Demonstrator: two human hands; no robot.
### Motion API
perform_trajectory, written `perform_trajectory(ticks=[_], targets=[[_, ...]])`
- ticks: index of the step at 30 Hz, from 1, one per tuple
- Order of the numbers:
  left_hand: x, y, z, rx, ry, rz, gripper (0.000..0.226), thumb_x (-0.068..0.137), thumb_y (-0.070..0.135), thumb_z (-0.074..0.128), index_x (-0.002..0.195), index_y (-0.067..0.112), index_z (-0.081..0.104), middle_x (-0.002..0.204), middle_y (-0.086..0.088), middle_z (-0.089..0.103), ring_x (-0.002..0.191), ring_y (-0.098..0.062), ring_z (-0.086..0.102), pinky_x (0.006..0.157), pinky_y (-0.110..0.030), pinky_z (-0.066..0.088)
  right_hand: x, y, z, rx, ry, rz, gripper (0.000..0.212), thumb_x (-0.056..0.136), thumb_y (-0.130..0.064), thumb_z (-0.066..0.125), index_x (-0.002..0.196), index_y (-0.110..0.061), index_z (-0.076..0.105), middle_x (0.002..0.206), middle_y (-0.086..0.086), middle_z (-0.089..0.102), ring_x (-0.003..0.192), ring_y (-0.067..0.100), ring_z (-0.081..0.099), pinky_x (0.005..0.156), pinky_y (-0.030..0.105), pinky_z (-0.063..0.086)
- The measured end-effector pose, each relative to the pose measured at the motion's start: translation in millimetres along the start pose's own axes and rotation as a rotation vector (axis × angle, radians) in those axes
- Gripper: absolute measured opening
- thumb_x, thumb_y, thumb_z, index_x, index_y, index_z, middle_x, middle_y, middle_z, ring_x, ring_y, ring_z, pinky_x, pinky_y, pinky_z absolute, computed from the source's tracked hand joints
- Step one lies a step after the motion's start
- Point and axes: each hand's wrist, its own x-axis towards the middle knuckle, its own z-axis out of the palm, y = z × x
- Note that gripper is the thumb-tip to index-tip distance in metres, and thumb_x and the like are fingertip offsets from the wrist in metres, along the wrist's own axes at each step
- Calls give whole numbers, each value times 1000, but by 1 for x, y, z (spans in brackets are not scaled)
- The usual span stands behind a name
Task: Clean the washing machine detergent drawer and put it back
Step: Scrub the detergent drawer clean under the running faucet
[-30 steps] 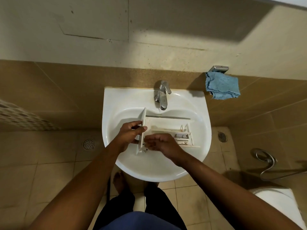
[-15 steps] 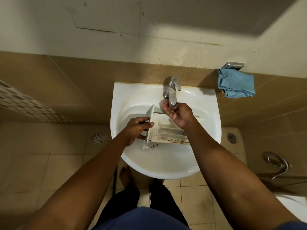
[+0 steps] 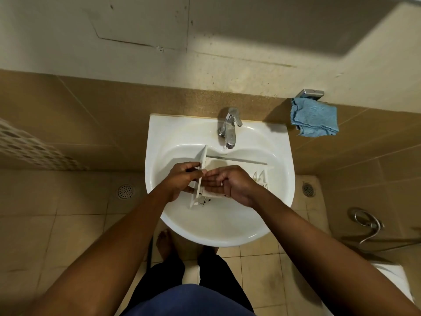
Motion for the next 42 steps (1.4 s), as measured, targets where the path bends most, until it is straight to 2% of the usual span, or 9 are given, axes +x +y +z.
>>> perform_trajectory(ticks=[12, 15, 20, 23, 26, 31, 35, 39, 42], targets=[[4, -1, 1, -1, 11, -13, 57, 89, 25, 82, 141, 16, 62, 117, -8, 76, 108, -24, 73, 80, -51, 65, 9, -6, 1, -37, 137, -55, 34, 87, 19, 45, 109, 8, 68, 111, 25, 74, 102, 37, 74, 95, 44, 60], [3, 0, 0, 5, 6, -14, 55, 90, 25, 81, 141, 15, 63, 116, -8, 77, 108, -24, 73, 82, -51, 65, 19, -10, 3, -40, 195, -113, 32, 96, 12, 46, 115, 3, 70, 119, 21, 73, 112, 32, 72, 100, 42, 58], [1, 2, 3, 2, 23, -20, 59, 88, 24, 83, 142, 14, 61, 118, -10, 75, 109, -26, 72, 80, -51, 65, -31, 25, 4, -284, 84, -49, 28, 102, 0, 54, 122, -4, 73, 114, 10, 78, 109, 18, 74, 97, 33, 59], [1, 2, 3, 11, 29, -23, 60, 88, 23, 83, 143, 14, 60, 117, -9, 75, 108, -25, 72, 78, -48, 65, -31, 19, 3, -363, 46, 2, 27, 96, 7, 54, 114, 3, 74, 106, 17, 78, 102, 28, 76, 91, 38, 62], [0, 3, 2, 2, 20, -27, 59, 90, 22, 81, 144, 13, 60, 117, -7, 75, 106, -22, 72, 80, -50, 65, 5, -15, -2, -151, 234, -78, 27, 92, 12, 49, 103, 8, 74, 100, 28, 76, 95, 41, 76, 88, 51, 63], [2, 1, 1, 4, 20, -36, 57, 90, 22, 81, 143, 14, 61, 117, -7, 76, 107, -24, 74, 84, -55, 64, 50, -54, -20, 260, 282, -158, 51, 78, 32, 30, 108, 14, 67, 104, 25, 72, 94, 32, 74, 68, 27, 60], [4, 0, 2, 3, 15, -27, 58, 90, 22, 81, 143, 15, 60, 116, -7, 77, 106, -22, 75, 82, -52, 64, 47, -37, -29, 353, 235, -150, 53, 78, 29, 22, 105, 15, 65, 106, 26, 73, 91, 32, 77, 74, 33, 64], [5, -1, 2, 12, 19, -26, 59, 89, 23, 82, 143, 16, 60, 118, -7, 76, 109, -24, 73, 82, -54, 64, 47, -11, -33, 346, 236, -142, 52, 83, 24, 29, 125, 18, 58, 127, 32, 66, 115, 38, 70, 106, 48, 54], [5, -1, 3, 12, 28, -19, 62, 88, 25, 83, 145, 16, 60, 118, -5, 75, 110, -21, 71, 82, -51, 64, 38, -4, -25, 222, 139, -133, 53, 83, 26, 32, 126, 14, 60, 126, 30, 67, 121, 37, 67, 107, 47, 53]])
